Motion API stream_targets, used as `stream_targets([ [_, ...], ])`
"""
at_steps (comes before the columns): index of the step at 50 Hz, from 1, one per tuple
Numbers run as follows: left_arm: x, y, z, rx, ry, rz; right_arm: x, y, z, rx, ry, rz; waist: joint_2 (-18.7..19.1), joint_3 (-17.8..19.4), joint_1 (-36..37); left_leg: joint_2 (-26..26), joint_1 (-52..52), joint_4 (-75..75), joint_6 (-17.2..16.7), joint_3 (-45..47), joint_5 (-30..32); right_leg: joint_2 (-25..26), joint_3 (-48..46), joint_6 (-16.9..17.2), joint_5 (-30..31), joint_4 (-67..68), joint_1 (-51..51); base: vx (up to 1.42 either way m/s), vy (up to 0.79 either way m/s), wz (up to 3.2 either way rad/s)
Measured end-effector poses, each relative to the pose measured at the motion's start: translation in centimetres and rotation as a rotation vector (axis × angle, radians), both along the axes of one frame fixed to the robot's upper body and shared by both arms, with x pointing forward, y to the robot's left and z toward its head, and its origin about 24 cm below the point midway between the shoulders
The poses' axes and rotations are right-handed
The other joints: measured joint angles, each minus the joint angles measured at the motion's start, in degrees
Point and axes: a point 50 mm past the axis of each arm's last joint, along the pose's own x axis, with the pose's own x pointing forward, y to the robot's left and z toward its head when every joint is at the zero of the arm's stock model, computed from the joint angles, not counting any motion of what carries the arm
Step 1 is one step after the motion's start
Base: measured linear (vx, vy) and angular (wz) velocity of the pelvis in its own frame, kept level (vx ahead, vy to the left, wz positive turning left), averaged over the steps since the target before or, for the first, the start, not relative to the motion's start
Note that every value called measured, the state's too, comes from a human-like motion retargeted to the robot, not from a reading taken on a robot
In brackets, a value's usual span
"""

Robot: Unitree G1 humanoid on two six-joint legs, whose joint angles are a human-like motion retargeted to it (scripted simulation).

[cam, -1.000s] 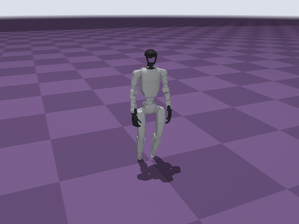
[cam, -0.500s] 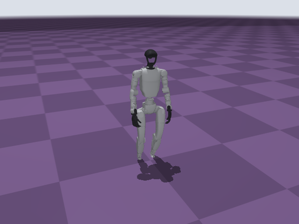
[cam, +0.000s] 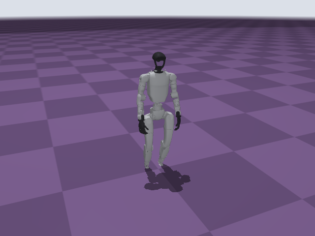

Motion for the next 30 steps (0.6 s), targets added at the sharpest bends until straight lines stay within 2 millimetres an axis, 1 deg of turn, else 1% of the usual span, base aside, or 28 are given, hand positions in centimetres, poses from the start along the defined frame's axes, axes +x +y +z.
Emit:
stream_targets([
  [30, 0.43, -0.27, 0.07, -0.003, -0.013, 0.009, -0.50, -0.28, -0.13, -0.020, 0.021, 0.015, -0.96, 0.10, 0.37, -1.37, 0.06, -0.82, 0.31, -0.42, 0.34, -1.49, -0.22, -0.13, -1.90, 3.56, -1.73, 0.00, 0.00, 0.00],
])
